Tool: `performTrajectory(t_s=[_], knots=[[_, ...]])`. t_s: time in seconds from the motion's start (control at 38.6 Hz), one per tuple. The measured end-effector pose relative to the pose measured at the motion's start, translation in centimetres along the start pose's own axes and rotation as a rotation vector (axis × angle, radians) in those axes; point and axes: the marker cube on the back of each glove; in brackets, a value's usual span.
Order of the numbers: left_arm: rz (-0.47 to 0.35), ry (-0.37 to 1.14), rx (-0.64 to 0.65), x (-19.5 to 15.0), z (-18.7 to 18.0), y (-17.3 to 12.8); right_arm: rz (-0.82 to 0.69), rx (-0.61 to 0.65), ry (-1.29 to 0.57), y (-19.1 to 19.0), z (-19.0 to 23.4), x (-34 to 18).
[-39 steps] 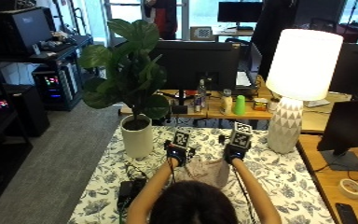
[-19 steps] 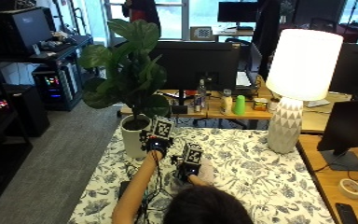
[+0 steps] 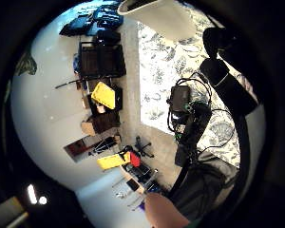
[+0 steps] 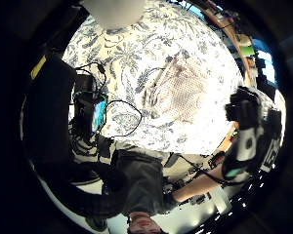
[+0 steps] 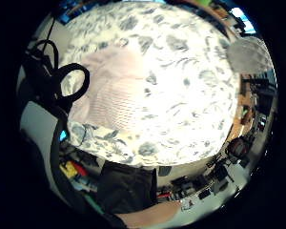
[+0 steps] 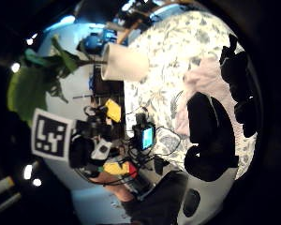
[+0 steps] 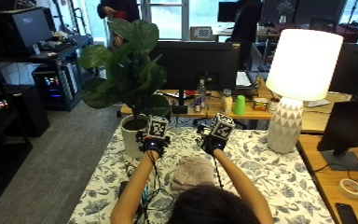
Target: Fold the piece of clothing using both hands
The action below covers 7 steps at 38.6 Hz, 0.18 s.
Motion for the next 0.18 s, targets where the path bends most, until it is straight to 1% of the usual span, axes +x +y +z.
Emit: performTrajectory(t_s=[0.03, 0.05, 0.08, 0.1, 0.13, 0.18], knots=[[-0.014, -0.001, 0.025, 0.1, -0.1, -0.3, 0.059, 0.045, 0.046, 0.0, -0.7, 0.4], [-0.025, -0.001, 0.051, 0.1, -0.1, -0.6, 0.084, 0.076, 0.072, -0.1, -1.2, 0.6], [-0.022, 0.001, 0.063, 0.2, -0.1, -0.7, 0.091, 0.094, 0.084, -0.3, -1.5, 0.9], [-0.003, 0.004, 0.054, 0.3, -0.1, -0.7, 0.104, 0.096, 0.09, -0.5, -1.7, 1.2], [0.032, 0.008, 0.023, 0.5, 0.0, -0.5, 0.14, 0.075, 0.094, -0.6, -1.8, 1.4], [0.11, 0.02, -0.067, 0.9, 0.3, 0.2, 0.311, -0.042, 0.105, -0.4, -1.7, 2.0]])
